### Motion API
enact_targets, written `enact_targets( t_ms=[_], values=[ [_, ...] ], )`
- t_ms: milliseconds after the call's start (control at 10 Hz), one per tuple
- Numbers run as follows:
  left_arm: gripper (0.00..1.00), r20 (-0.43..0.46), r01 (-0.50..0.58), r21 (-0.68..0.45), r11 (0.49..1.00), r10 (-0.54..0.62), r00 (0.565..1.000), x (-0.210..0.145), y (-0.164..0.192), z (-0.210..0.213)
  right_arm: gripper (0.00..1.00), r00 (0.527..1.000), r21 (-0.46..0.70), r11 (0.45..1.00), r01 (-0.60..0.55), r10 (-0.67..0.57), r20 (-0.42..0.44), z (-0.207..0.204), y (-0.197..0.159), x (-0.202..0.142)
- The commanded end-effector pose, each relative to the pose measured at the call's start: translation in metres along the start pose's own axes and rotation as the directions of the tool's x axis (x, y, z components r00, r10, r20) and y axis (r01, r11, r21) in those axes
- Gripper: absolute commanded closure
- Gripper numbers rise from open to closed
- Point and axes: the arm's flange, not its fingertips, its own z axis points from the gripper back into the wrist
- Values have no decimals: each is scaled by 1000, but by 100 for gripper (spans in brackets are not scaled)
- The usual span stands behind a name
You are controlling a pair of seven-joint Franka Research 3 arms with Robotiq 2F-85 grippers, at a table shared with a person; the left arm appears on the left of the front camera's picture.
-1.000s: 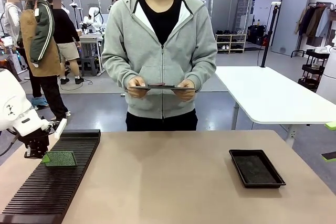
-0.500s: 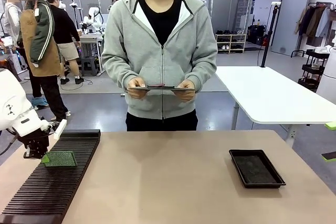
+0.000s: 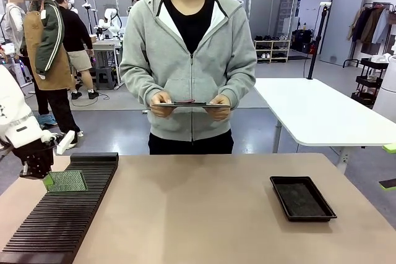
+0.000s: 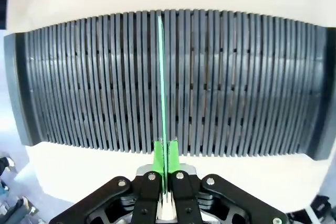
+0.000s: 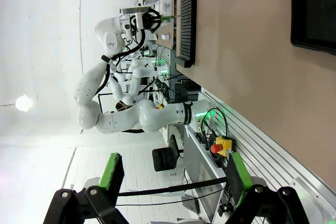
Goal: Inspect the PCB.
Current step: Pick up the Blank PCB and present it to the human.
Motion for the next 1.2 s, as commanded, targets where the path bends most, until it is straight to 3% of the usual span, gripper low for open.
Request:
enact_targets(
  t_ms=[0, 200, 500, 900, 1100],
  values=[
    [100, -11, -14, 0, 1000, 14, 1000, 6, -6, 20, 0, 1000, -2, 1000, 4, -4, 1, 1, 1, 1],
    [100, 69, -162, -28, 986, 164, 984, 10, -17, 34, 0, 1000, -2, 1000, 4, -4, 1, 1, 1, 1],
    [100, 179, -203, -62, 977, 211, 961, 13, -40, 58, 0, 1000, -2, 1000, 4, -4, 1, 1, 1, 1],
    [100, 474, -200, -250, 947, 300, 828, 0, -50, 67, 0, 1000, -2, 1000, 4, -4, 1, 1, 1, 1],
    [100, 525, -180, -270, 946, 301, 796, 1, -53, 62, 0, 1000, -2, 1000, 4, -4, 1, 1, 1, 1]
  ],
)
